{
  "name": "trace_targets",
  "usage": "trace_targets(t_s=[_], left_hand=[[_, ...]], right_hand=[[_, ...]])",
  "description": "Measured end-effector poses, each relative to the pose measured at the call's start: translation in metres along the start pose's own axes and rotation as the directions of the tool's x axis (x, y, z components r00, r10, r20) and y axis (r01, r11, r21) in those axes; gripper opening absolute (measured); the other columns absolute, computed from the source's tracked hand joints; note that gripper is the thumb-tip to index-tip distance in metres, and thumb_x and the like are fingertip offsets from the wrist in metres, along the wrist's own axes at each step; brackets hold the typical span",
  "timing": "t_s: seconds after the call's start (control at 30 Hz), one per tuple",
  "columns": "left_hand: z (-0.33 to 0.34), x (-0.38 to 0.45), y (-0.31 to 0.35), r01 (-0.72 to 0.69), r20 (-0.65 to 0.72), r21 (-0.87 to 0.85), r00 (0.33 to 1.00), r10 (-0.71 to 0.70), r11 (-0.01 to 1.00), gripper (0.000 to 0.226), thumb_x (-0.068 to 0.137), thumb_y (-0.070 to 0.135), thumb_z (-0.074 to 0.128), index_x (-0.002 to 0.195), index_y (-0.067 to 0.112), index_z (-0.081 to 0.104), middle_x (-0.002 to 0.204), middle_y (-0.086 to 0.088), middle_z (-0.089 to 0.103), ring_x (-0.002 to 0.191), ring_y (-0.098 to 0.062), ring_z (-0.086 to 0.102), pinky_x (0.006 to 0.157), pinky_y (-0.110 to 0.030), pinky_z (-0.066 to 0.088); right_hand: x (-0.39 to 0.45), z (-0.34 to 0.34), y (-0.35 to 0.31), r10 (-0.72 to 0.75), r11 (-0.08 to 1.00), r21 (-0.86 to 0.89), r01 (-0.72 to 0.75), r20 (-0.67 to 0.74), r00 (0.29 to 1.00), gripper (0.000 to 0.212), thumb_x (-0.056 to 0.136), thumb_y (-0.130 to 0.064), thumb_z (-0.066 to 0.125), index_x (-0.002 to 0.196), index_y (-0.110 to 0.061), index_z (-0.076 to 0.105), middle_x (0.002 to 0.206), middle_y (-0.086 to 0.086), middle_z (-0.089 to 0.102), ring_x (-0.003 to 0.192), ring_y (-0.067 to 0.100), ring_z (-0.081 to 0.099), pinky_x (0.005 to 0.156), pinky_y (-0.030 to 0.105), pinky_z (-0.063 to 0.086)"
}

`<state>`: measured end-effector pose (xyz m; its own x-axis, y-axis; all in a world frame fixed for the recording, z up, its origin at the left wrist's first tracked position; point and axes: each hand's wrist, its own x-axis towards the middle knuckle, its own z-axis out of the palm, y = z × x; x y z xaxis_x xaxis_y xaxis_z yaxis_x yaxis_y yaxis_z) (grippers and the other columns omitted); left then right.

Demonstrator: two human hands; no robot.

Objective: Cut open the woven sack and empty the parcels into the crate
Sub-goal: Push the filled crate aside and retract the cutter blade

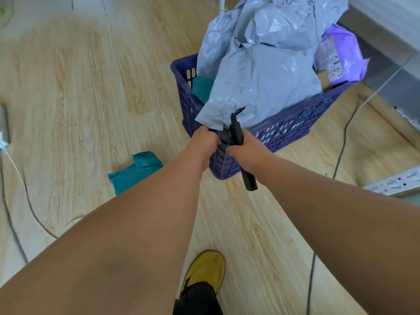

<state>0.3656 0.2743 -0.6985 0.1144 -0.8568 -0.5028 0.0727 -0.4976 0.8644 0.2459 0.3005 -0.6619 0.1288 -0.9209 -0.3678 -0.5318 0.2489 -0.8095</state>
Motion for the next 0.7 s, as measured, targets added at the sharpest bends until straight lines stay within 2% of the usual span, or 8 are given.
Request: trace_targets(t_s=[0.1,0.27,0.33,0.4,0.43,0.5,0.57,0.7], left_hand=[[0.007,0.021,0.012,-0.006,0.064,-0.011,0.998,0.007,1.0,0.048,0.082,-0.01,0.043,0.124,0.01,0.053,0.121,-0.017,0.059,0.108,-0.03,0.056,0.102,-0.041,0.043],[-0.008,0.052,0.025,-0.046,0.115,-0.019,0.992,0.048,0.999,0.053,0.088,-0.007,0.042,0.133,0.021,0.05,0.116,0.002,0.059,0.088,-0.008,0.055,0.08,-0.026,0.046],[-0.024,0.06,0.02,-0.056,0.128,0.038,0.99,0.051,0.998,0.055,0.091,-0.004,0.044,0.141,0.02,0.044,0.129,0.004,0.058,0.096,-0.004,0.057,0.073,-0.019,0.045],[-0.048,0.07,0.005,-0.023,0.046,0.273,0.999,0.011,0.962,0.055,0.093,0.003,0.049,0.146,0.013,0.036,0.143,-0.003,0.048,0.116,-0.013,0.052,0.086,-0.021,0.043],[-0.063,0.075,-0.005,0.027,-0.026,0.452,1.0,-0.016,0.892,0.057,0.094,0.007,0.05,0.147,0.011,0.032,0.147,-0.008,0.043,0.125,-0.019,0.048,0.093,-0.024,0.041],[-0.089,0.083,-0.027,0.172,-0.196,0.735,0.98,-0.038,0.656,0.056,0.093,0.01,0.05,0.145,0.007,0.03,0.144,-0.013,0.041,0.128,-0.027,0.044,0.101,-0.031,0.039],[-0.109,0.088,-0.048,0.293,-0.319,0.827,0.947,-0.028,0.479,0.054,0.09,0.01,0.051,0.14,0.008,0.031,0.14,-0.015,0.039,0.128,-0.031,0.039,0.106,-0.039,0.036],[-0.13,0.097,-0.08,0.408,-0.392,0.867,0.913,-0.113,0.285,0.085,0.084,0.013,0.064,0.149,0.023,0.01,0.154,-0.017,0.01,0.141,-0.035,0.015,0.116,-0.049,0.018]], right_hand=[[0.019,-0.013,-0.008,0.047,0.999,-0.004,-0.047,-0.01,0.999,0.046,0.09,-0.007,0.054,0.132,-0.023,0.046,0.085,0.001,0.054,0.068,0.011,0.049,0.054,0.024,0.036],[0.047,-0.008,-0.019,0.013,0.999,-0.039,-0.016,-0.06,0.998,0.045,0.091,-0.007,0.052,0.132,-0.024,0.046,0.085,-0.004,0.052,0.07,0.012,0.049,0.057,0.024,0.036],[0.05,0.008,-0.02,-0.074,0.992,-0.108,0.061,-0.115,0.991,0.045,0.091,-0.005,0.048,0.132,-0.022,0.045,0.096,-0.003,0.053,0.081,0.017,0.052,0.068,0.027,0.039],[0.047,0.031,-0.018,-0.178,0.955,-0.269,0.123,-0.192,0.965,0.046,0.091,-0.005,0.044,0.134,-0.02,0.044,0.131,-0.002,0.046,0.104,0.021,0.052,0.08,0.031,0.039],[0.047,0.041,-0.018,-0.202,0.934,-0.337,0.118,-0.225,0.953,0.046,0.092,-0.005,0.043,0.137,-0.019,0.042,0.146,-0.004,0.034,0.115,0.02,0.05,0.083,0.032,0.04],[0.051,0.058,-0.019,-0.204,0.912,-0.403,0.081,-0.273,0.94,0.05,0.093,-0.005,0.045,0.141,-0.018,0.039,0.156,-0.007,0.016,0.124,0.02,0.046,0.086,0.036,0.043],[0.061,0.067,-0.021,-0.228,0.885,-0.46,0.07,-0.299,0.926,0.053,0.091,-0.002,0.045,0.14,-0.02,0.038,0.157,-0.008,0.012,0.126,0.021,0.045,0.078,0.038,0.045],[0.077,0.078,-0.022,-0.285,0.823,-0.563,0.077,-0.293,0.913,0.055,0.087,0.001,0.048,0.136,-0.024,0.04,0.157,-0.01,0.012,0.13,0.02,0.039,0.067,0.036,0.043]])
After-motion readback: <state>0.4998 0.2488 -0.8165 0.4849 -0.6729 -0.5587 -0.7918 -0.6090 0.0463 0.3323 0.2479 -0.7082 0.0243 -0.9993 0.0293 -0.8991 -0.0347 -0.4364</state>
